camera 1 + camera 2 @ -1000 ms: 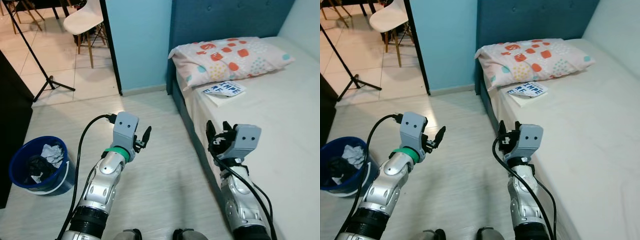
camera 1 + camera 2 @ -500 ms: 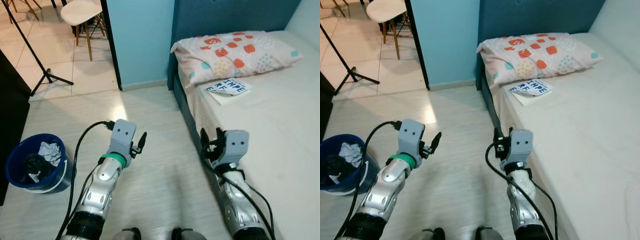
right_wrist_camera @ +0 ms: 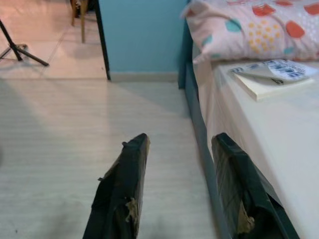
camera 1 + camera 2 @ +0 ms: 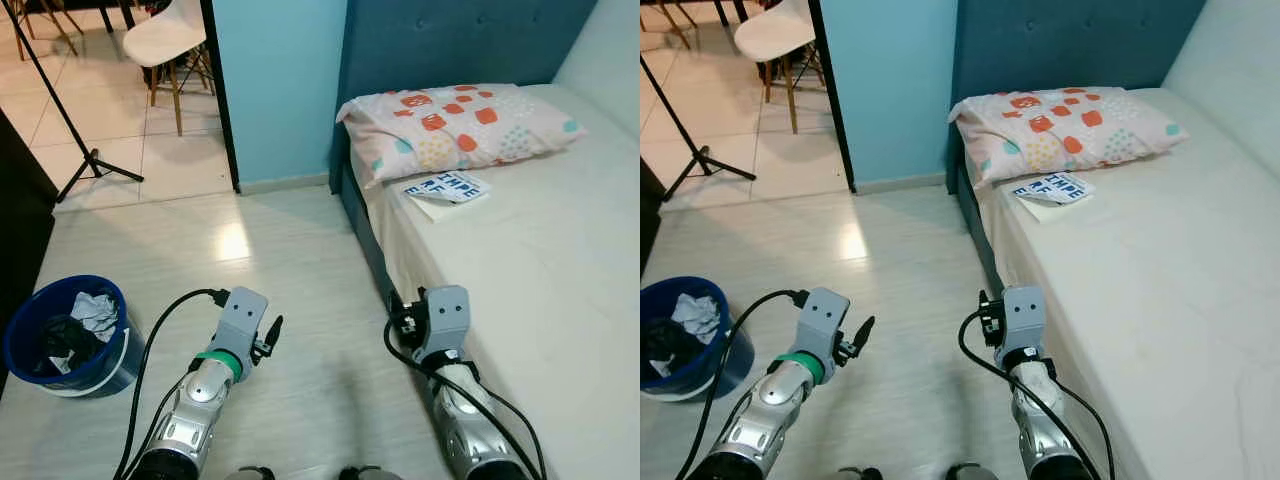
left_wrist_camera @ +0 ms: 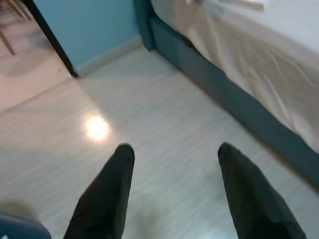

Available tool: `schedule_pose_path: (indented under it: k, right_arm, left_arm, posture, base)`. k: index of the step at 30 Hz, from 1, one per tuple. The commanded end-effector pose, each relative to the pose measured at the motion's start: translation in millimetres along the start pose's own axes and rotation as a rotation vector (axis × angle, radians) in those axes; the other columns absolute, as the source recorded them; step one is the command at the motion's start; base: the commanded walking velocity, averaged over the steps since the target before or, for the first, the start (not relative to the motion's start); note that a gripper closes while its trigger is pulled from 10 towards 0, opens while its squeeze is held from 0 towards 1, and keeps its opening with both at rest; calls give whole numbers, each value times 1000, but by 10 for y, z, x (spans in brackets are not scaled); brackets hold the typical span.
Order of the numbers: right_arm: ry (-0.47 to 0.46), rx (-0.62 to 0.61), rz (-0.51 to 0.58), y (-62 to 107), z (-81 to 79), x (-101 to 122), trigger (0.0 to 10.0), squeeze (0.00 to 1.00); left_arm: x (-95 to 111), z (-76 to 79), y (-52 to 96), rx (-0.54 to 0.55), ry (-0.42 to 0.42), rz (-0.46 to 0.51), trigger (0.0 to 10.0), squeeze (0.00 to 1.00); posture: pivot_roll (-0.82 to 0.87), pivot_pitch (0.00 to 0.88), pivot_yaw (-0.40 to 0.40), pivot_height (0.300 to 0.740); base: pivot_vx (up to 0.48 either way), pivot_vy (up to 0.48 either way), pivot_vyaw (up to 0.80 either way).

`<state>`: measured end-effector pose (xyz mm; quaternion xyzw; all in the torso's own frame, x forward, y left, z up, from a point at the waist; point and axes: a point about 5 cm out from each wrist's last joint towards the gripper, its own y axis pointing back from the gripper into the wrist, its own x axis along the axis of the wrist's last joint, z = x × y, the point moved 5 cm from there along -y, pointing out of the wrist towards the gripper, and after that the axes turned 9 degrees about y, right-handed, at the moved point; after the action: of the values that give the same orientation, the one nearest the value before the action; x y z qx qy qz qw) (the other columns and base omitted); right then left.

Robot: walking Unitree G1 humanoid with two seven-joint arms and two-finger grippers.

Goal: Clean up the room

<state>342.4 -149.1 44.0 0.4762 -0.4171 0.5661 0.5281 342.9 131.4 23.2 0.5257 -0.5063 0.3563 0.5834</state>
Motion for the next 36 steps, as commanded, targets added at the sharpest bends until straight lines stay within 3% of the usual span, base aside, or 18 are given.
schedule_pose_path:
  k: [1, 17, 25, 36]
  right_arm:
    - [4, -13, -13, 8, 19, -44, 10000, 0]
    - [15, -8, -66, 112, 56, -251, 10000, 0]
    - [-8, -53, -104, 214, 197, -387, 10000, 0]
    - [-14, -35, -95, 203, 135, -380, 10000, 0]
  left_arm:
    - [-68, -29, 4, 17, -1, -18, 10000, 0]
    - [-97, 22, -32, 18, 7, -4, 10000, 0]
    - [-226, -12, 9, 37, 17, -48, 10000, 0]
    - [-209, -37, -17, 39, -13, -47, 10000, 0]
  posture:
    - [-20, 0, 44, 736]
    - [-44, 0, 43, 736]
    - [-43, 0, 36, 736]
    - [-30, 0, 40, 736]
  base:
    - [0, 0, 0]
    - [0, 0, 0]
    - [0, 0, 0]
    - [0, 0, 0]
